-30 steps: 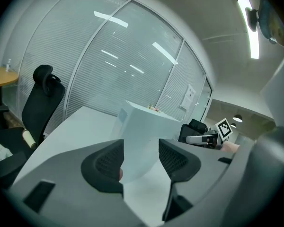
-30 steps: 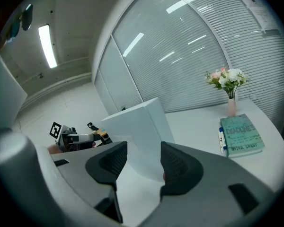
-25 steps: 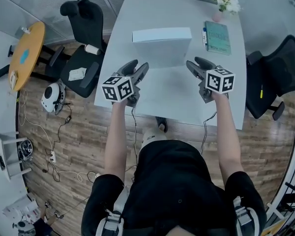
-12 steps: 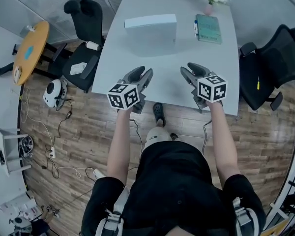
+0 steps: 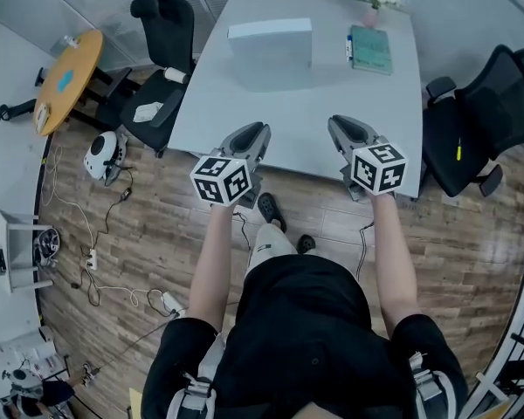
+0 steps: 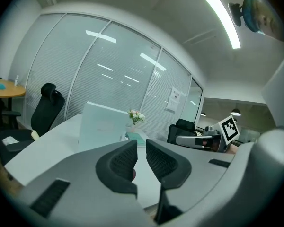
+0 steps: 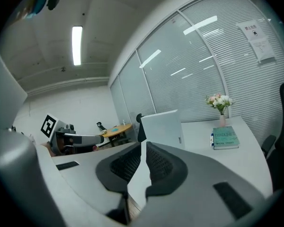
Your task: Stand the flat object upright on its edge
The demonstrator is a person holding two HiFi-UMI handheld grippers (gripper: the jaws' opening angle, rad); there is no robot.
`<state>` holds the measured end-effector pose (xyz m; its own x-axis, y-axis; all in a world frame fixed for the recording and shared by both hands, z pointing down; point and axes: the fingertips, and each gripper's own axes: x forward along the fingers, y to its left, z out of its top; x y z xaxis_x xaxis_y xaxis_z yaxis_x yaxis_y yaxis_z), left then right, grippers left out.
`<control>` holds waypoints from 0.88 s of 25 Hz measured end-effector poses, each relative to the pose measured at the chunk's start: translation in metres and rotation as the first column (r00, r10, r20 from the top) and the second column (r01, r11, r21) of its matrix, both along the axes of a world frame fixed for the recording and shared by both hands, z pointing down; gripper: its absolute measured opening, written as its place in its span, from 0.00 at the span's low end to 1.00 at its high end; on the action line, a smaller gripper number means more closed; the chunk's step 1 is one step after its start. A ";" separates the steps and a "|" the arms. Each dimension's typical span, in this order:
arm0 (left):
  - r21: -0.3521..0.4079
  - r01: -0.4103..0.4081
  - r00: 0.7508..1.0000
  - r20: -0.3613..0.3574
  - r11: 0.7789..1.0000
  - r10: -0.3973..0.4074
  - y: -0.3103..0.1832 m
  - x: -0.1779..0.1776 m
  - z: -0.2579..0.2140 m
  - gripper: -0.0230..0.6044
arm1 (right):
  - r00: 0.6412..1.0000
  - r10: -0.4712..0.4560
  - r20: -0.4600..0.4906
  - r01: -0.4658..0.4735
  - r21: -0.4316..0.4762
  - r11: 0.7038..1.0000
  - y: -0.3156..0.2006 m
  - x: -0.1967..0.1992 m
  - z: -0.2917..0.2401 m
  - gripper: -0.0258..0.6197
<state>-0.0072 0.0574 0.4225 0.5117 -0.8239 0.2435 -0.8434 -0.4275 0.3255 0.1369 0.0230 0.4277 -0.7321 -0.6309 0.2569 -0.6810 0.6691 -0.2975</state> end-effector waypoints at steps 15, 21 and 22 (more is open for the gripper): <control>0.132 0.035 0.996 0.080 0.991 -0.046 0.050 -0.017 -0.060 0.09 | 1.000 -0.017 0.026 0.013 0.150 0.989 0.051 -0.017 -0.067 0.07; 0.141 0.011 0.997 0.077 0.990 -0.022 0.066 -0.018 -0.065 0.08 | 0.999 -0.032 -0.008 0.033 0.174 0.984 0.066 -0.021 -0.070 0.06; 0.142 0.012 0.997 0.076 0.990 -0.023 0.067 -0.019 -0.066 0.08 | 0.999 -0.038 -0.019 0.041 0.178 0.983 0.068 -0.023 -0.070 0.06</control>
